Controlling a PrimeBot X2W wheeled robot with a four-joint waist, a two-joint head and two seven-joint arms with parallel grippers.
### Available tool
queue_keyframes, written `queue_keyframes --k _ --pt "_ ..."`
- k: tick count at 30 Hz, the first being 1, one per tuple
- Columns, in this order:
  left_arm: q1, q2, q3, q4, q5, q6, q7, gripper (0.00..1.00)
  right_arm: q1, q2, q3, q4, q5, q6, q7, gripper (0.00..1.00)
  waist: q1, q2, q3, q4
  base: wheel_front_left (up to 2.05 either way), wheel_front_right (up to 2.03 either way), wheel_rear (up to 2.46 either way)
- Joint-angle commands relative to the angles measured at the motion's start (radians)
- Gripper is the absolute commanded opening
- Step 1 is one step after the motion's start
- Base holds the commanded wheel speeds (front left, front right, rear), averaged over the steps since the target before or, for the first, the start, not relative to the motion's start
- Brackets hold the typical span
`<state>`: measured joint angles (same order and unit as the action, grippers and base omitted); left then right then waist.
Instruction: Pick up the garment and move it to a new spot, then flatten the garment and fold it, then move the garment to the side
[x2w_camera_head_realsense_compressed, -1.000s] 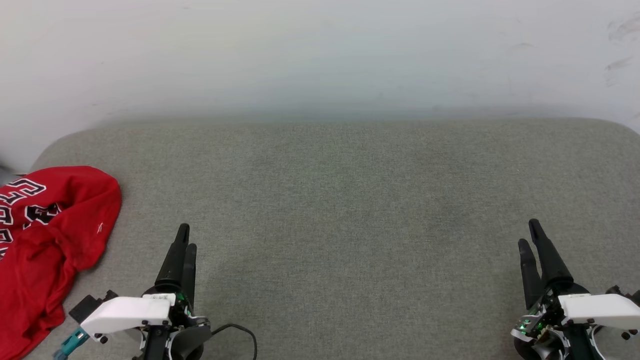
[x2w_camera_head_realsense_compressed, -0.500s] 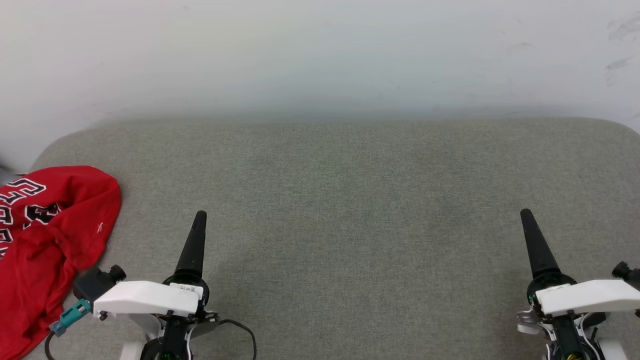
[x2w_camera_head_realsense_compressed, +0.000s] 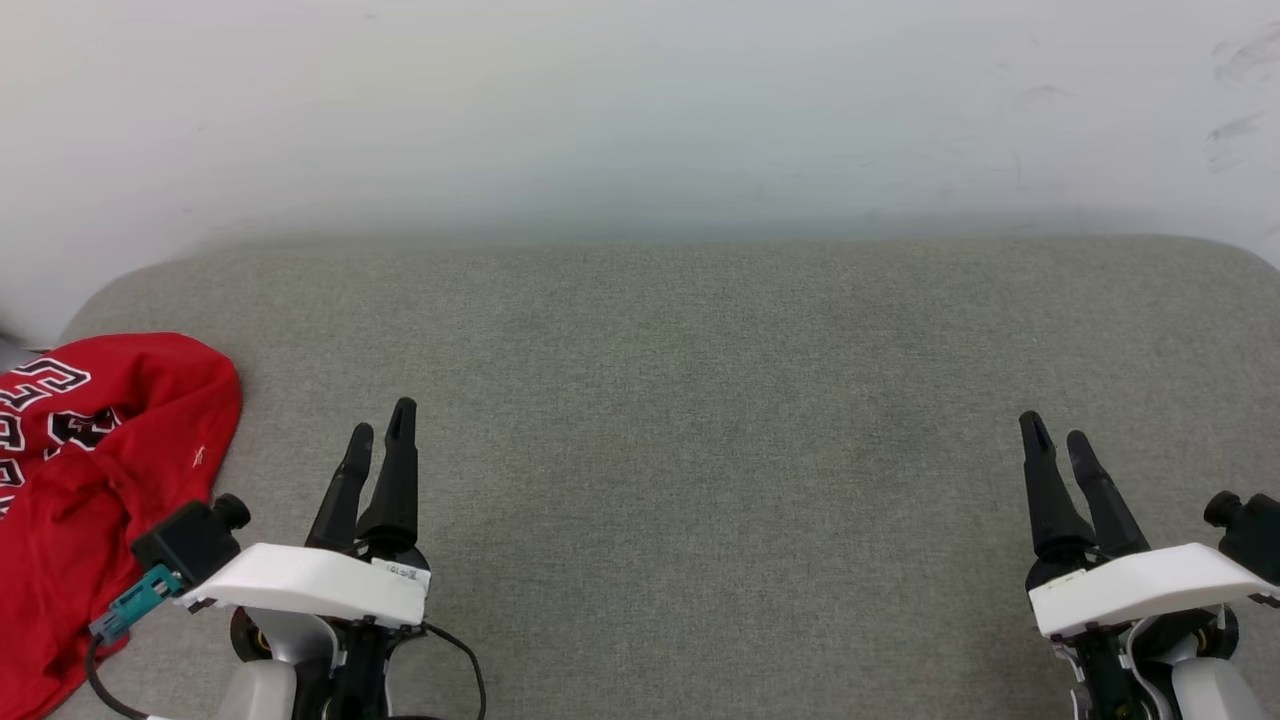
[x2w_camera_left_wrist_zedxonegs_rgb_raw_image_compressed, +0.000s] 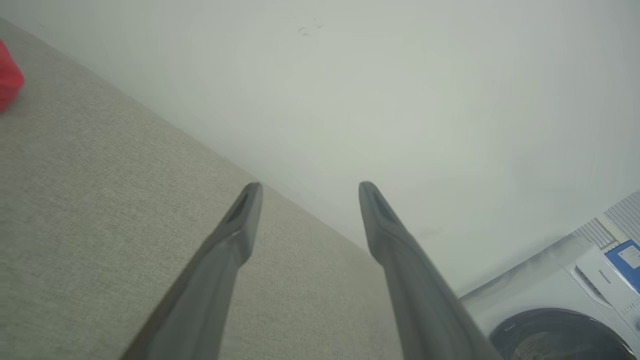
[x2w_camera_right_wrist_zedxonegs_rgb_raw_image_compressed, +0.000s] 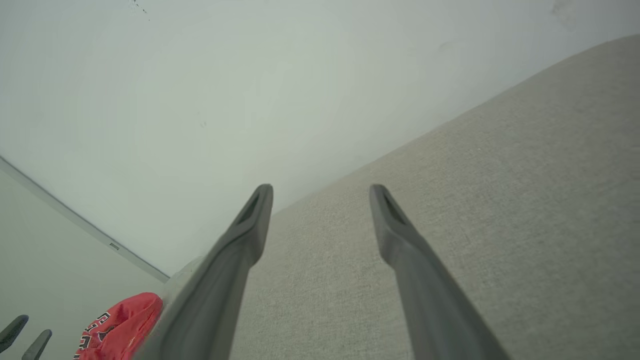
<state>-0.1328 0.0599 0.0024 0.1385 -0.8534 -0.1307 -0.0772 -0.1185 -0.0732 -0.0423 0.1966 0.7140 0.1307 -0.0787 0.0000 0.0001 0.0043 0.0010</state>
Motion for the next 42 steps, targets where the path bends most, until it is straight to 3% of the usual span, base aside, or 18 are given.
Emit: queue_keyframes --k 1,24,42 --pt "-0.025 0.009 -0.006 -0.017 0.033 0.0 -0.01 1.0 -0.03 0.0 -0.001 -0.01 -0.037 0.0 -0.009 1.0 0.0 -0.0001 0.0 0.001 0.0 0.0 0.0" --pt "-0.035 0.024 -0.045 0.033 0.365 0.005 -0.077 1.0 -0.05 0.015 -0.024 0.033 -0.379 0.0 -0.068 1.0 0.0 -0.0001 -0.008 0.0 0.0 0.0 0.0" --pt "-0.055 0.019 -0.055 0.09 0.531 0.013 -0.118 1.0 -0.049 0.022 -0.017 0.048 -0.569 0.0 -0.073 1.0 0.0 -0.0001 -0.008 -0.002 0.0 0.0 0.0"
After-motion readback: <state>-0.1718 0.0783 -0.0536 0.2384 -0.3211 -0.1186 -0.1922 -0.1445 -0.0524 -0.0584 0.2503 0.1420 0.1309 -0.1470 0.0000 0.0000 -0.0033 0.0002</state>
